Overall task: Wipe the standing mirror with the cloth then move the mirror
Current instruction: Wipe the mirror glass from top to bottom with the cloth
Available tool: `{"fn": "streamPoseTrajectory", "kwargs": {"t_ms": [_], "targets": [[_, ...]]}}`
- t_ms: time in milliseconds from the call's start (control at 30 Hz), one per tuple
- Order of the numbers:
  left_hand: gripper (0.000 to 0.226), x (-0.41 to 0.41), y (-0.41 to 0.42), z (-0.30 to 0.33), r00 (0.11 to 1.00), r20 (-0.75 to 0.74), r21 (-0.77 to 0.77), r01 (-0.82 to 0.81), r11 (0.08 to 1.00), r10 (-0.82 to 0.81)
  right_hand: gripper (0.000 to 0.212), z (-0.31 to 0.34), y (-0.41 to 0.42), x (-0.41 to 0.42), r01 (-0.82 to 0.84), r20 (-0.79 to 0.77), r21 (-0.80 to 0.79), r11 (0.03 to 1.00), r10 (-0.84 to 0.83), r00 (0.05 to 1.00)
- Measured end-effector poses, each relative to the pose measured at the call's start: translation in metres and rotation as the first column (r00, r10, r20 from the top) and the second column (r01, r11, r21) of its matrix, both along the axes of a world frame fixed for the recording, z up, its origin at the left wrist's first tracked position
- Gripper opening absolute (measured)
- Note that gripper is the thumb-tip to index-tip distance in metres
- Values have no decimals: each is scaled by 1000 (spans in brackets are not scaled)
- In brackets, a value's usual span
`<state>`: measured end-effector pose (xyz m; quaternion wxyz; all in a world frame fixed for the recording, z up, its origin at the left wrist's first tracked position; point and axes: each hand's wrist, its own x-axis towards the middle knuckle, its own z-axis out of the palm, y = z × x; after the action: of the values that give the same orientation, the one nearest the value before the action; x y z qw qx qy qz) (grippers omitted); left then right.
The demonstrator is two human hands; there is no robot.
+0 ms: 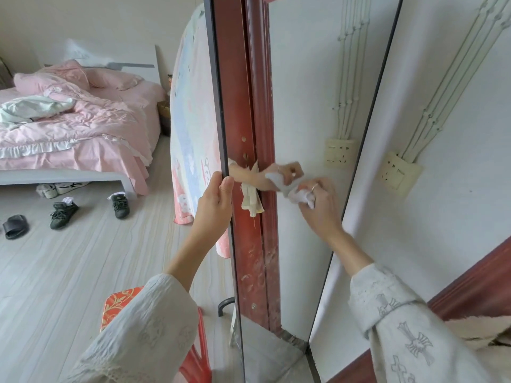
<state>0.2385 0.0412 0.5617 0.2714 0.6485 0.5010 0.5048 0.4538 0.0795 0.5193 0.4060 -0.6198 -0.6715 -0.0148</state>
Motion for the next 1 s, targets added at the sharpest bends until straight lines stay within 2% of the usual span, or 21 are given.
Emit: {"fn": "streamPoseTrajectory", "kwargs": {"t_ms": [133,200,267,400,500,600,700,867,1000], "targets": [[31,0,0,-1,1000,-28,30,-4,1000,5,20,-40,-14,10,-15,33,-353,936,28,999],[30,0,0,-2,1000,-26,25,-1,1000,2,25,-35,-14,22,8,38,-430,903,9,999],[31,1,0,-2,1000,-25,25,-8,1000,9,29,-15,-9,33,87,18,-394,915,-87,996],[32,0,-1,-1,1000,-22,27,-18,999,19,28,42,7,44,221,-75,-132,966,-232,970],[32,1,-2,-1,999,-35,26,-30,999,31,31,78,19,39,234,-118,45,971,-227,967],[32,2,-1,-2,999,-33,29,-35,999,36,34,91,30,29,215,-148,104,971,-198,969],[32,1,-1,-2,999,-22,41,-34,999,35,34,72,31,19,240,-182,90,967,-221,958],[32,1,3,-4,999,-19,59,-43,997,44,32,-7,12,2,268,-246,1,963,-260,934],[32,0,4,-5,997,-37,81,-58,995,62,30,-52,-1,5,190,-223,-209,959,-236,946]]}}
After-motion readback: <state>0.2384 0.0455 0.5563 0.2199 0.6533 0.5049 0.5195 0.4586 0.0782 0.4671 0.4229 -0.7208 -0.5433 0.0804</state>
